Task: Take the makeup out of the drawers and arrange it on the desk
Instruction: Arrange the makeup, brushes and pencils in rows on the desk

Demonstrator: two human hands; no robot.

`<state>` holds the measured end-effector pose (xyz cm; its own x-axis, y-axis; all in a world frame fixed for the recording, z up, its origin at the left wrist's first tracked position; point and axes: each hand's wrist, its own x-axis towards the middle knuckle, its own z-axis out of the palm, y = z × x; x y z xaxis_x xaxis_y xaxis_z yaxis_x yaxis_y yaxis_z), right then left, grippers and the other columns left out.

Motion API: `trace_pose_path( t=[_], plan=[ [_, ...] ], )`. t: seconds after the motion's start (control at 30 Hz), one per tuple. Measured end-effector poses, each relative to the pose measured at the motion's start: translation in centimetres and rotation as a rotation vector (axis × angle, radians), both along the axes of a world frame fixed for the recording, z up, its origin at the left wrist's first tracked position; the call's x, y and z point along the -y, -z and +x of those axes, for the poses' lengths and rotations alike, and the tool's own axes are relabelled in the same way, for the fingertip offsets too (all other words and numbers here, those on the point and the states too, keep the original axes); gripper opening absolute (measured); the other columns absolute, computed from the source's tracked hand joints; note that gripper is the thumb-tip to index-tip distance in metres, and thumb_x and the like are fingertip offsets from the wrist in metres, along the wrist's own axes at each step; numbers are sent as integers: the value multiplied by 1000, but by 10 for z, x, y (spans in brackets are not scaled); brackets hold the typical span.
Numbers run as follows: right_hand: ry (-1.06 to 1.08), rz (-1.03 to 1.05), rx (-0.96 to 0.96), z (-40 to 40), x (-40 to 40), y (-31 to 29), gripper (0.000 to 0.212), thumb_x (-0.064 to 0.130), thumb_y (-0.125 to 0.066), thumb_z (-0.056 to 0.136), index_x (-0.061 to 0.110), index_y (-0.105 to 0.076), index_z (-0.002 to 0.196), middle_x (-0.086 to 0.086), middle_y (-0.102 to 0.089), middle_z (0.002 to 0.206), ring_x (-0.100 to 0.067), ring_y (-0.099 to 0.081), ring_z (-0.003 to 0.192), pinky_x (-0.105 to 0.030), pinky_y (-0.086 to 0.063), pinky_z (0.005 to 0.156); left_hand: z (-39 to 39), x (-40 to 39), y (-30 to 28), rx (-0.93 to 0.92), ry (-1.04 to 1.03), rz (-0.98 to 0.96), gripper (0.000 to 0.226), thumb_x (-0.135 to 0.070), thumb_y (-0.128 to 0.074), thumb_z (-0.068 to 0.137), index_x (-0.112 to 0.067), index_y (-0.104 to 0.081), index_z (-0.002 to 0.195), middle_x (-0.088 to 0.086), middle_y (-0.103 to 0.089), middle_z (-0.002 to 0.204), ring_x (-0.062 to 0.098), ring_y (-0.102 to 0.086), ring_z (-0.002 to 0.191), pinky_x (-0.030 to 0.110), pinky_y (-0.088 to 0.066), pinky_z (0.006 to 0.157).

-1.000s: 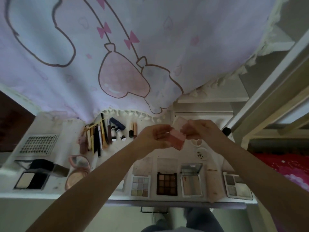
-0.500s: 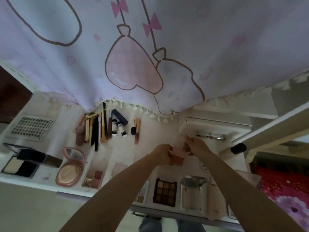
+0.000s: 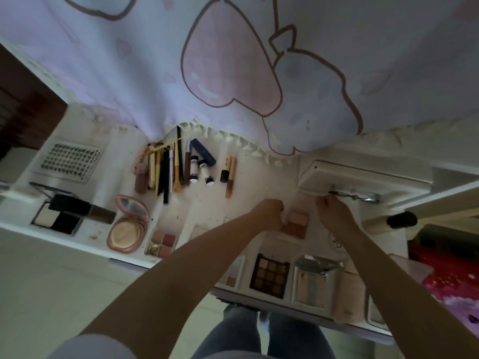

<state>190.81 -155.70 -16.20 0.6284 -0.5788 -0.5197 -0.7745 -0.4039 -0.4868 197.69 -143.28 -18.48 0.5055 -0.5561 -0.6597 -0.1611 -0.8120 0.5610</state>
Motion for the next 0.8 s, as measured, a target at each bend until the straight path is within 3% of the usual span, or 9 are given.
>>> trace_pose_path(
  t=[0.07, 0.13, 0.23, 0.33, 0.43, 0.53, 0.67, 0.8],
  plan=[
    [-101, -115, 54, -12, -6, -15, 26, 19, -37, 96, -4, -49, 97, -21, -58, 86, -37, -56, 96, -29, -31, 67, 1, -12, -1, 37, -113, -57, 50, -21, -63, 85, -5, -46, 129, 12, -56, 125, 25, -52, 115, 27, -42, 94],
    [-258, -214, 96, -13, -16, -28, 18, 20, -42, 94, 5, -43, 83, -9, -48, 71, -33, -57, 85, -29, -31, 65, 0, -30, -6, 169, -209, -94, 40, -21, -57, 89, -7, -49, 126, 11, -59, 121, 24, -55, 110, 27, -43, 90],
    [-504, -134, 109, 4, -31, -34, 15, 20, -45, 93, 10, -47, 82, -7, -48, 76, -22, -49, 75, -26, -31, 64, 0, -59, -10, 370, -317, -84, 33, -16, -51, 91, -6, -52, 123, 10, -59, 120, 22, -56, 109, 26, -41, 90],
    [-608, -21, 154, 43, -55, -25, 18, 20, -51, 90, 5, -54, 81, -15, -56, 81, -26, -53, 78, -24, -32, 64, 1, -90, -13, 489, -395, -35, 32, -13, -46, 93, -6, -51, 124, 10, -55, 124, 21, -54, 112, 25, -38, 93],
    [-557, 63, 95, 82, -87, -1, 31, 27, -56, 87, -1, -57, 101, -14, -61, 98, -29, -57, 96, -24, -35, 64, 1, -119, -15, 543, -455, 12, 32, -11, -45, 93, -6, -53, 123, 11, -55, 124, 22, -54, 113, 27, -39, 94],
    [-445, 83, 43, 102, -114, 16, 40, 32, -58, 86, 0, -51, 109, -7, -56, 90, -29, -57, 102, -23, -36, 58, 7, -142, -18, 556, -421, 15, 32, -13, -47, 93, -8, -53, 124, 9, -54, 126, 21, -54, 113, 26, -38, 95],
    [-327, -32, -38, 115, -125, 28, 33, 28, -53, 89, 1, -53, 109, -14, -61, 110, -29, -59, 101, -29, -43, 73, 31, -163, -21, 531, -297, -17, 32, -16, -47, 93, -10, -52, 124, 5, -52, 128, 18, -53, 114, 21, -36, 93],
    [-210, -60, -107, 110, -119, 19, 22, 23, -44, 92, 4, -55, 90, -15, -57, 91, -29, -56, 84, -28, -38, 67, 60, -171, -29, 549, -129, -101, 35, -16, -44, 94, -10, -48, 129, 7, -49, 132, 19, -47, 120, 22, -34, 96]
  ],
)
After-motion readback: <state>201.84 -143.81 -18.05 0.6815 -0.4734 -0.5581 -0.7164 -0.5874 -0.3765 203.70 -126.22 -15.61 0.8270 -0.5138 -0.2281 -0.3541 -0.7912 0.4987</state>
